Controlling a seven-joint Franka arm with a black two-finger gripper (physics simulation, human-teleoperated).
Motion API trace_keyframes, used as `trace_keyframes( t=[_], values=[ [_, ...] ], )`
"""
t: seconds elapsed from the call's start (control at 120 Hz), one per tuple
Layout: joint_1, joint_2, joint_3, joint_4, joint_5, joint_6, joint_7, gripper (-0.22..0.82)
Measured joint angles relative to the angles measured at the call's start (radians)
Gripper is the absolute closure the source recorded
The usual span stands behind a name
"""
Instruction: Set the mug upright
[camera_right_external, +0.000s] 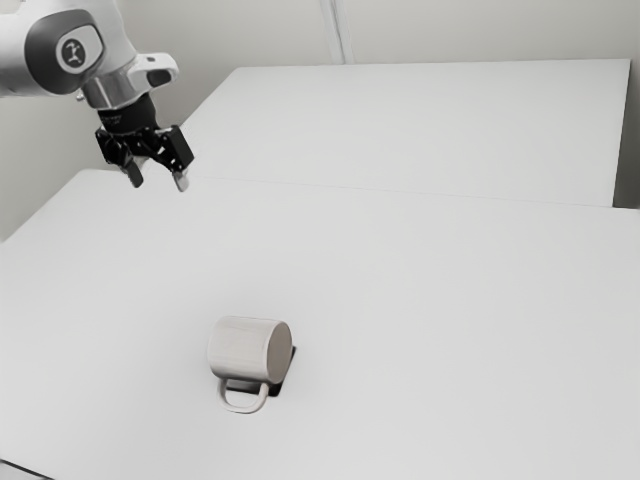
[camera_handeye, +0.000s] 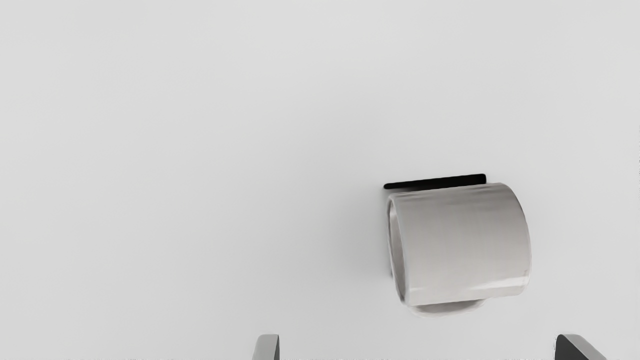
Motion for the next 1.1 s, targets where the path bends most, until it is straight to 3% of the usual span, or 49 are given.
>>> trace_keyframes(
  t=[0.192,0.317,0.475,0.8,1.1],
  values=[
    [-0.006,-0.071,0.115,-0.186,-0.098,0.059,-0.008,0.0],
    [-0.08,-0.111,0.228,-0.305,-0.158,0.11,0.01,0.0],
    [-0.096,-0.133,0.293,-0.441,-0.249,0.208,0.095,0.0],
    [-0.098,-0.126,0.348,-0.587,-0.454,0.32,0.321,0.0],
    [-0.098,-0.046,0.383,-0.651,-0.609,0.342,0.529,0.0]
  ],
)
